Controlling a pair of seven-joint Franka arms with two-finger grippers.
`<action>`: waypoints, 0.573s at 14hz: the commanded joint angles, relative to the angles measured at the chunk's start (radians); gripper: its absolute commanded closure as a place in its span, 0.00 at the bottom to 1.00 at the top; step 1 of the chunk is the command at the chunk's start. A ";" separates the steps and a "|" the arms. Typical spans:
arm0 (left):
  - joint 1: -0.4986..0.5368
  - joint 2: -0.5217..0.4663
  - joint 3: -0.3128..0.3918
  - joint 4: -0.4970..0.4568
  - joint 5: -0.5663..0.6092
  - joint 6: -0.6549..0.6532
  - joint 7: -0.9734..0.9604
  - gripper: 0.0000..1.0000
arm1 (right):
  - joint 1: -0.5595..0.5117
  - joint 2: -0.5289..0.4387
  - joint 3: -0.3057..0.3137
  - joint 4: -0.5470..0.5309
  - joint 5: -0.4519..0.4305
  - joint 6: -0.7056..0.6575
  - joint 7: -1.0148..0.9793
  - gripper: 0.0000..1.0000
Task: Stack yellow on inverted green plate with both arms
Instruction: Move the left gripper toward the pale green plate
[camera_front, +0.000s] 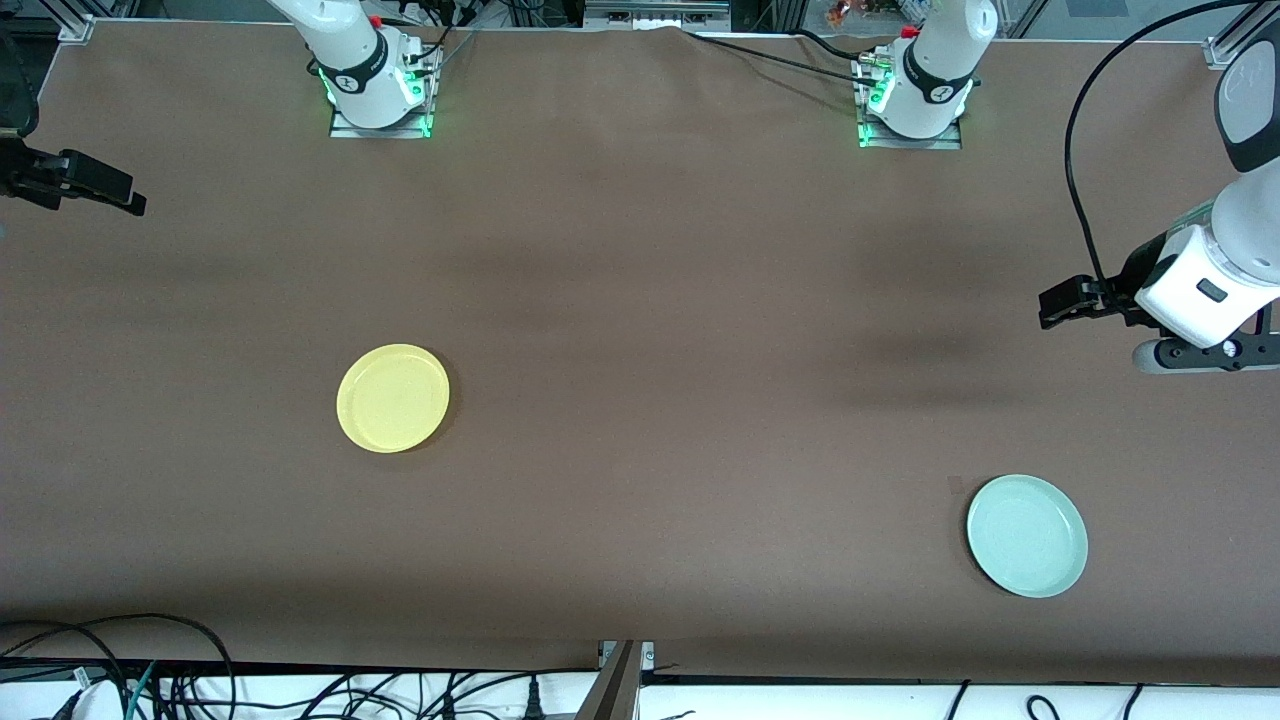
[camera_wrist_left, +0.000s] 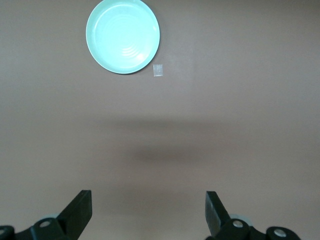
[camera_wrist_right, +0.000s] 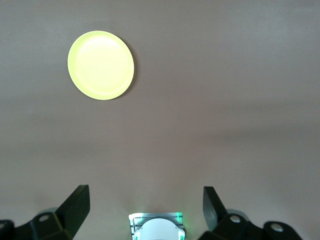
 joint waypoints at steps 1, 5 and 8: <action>0.007 -0.051 -0.004 0.007 -0.018 -0.027 0.013 0.00 | 0.000 -0.009 0.001 0.010 -0.003 -0.018 0.003 0.00; 0.011 -0.074 0.002 0.008 -0.018 -0.025 0.013 0.00 | 0.000 0.000 0.004 0.010 0.004 0.007 0.006 0.00; 0.016 -0.082 0.008 0.008 -0.018 -0.025 0.013 0.00 | 0.000 0.002 0.005 0.010 -0.003 0.018 0.004 0.00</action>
